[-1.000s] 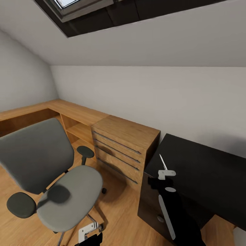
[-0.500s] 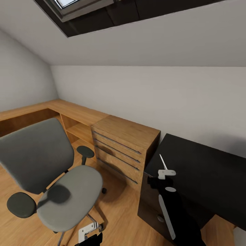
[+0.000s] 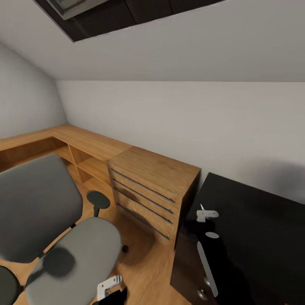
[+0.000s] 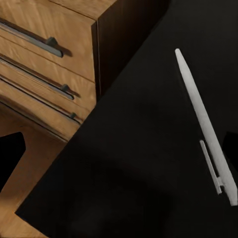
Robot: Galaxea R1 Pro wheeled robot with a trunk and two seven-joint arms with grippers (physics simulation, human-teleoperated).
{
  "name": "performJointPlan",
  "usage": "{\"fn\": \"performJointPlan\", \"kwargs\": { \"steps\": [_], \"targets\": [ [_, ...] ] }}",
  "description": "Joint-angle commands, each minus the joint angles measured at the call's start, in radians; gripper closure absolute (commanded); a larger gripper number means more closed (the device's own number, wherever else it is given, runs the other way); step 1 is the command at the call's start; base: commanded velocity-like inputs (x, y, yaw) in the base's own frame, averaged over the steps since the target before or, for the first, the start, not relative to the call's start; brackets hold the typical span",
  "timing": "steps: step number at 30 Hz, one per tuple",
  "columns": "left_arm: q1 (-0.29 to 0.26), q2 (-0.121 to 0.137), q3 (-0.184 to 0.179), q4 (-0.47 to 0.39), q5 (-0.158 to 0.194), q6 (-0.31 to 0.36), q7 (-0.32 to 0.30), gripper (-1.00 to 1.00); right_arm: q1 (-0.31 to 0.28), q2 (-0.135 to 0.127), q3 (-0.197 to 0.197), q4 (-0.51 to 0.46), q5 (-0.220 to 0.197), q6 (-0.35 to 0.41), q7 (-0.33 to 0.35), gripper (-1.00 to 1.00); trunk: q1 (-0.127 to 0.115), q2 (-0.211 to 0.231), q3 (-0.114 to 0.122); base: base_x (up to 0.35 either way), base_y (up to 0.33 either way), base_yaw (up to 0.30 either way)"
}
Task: In the bedroom, organize the workspace by keeping the computer under the desk, ensuring the monitor is on the desk, placing the keyboard on the desk next to the monitor, placing the mouse on the desk next to the keyboard, moving the folder from the swivel chair onto the desk next to the mouse, stacking the notebook on top of the folder with the pen on top of the notebook, and positioning the swivel chair next to the desk.
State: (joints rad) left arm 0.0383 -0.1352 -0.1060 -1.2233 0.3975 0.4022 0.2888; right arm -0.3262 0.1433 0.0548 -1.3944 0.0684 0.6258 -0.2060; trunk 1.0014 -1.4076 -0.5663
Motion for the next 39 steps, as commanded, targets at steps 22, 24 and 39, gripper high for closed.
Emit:
{"fn": "performJointPlan", "kwargs": {
  "steps": [22,24,39],
  "targets": [
    [0.000,0.002,-0.001,-0.007,0.011,0.003,0.007,-1.00,-0.006,-0.047,-0.005,0.143,0.008,-0.049,0.000,-1.00,0.001,0.000,-0.001,0.111,-0.086,0.000],
    [0.000,0.002,-0.001,-0.007,0.011,0.003,0.007,-1.00,-0.007,-0.050,-0.006,0.163,0.007,-0.048,-0.001,-1.00,0.001,0.000,-0.001,0.001,-0.001,0.000],
    [0.000,0.002,-0.001,-0.007,0.011,0.003,0.007,-1.00,-0.011,-0.060,-0.030,0.219,0.003,-0.046,0.002,-1.00,0.001,0.000,-0.001,0.000,0.000,0.000]
  ]
}}
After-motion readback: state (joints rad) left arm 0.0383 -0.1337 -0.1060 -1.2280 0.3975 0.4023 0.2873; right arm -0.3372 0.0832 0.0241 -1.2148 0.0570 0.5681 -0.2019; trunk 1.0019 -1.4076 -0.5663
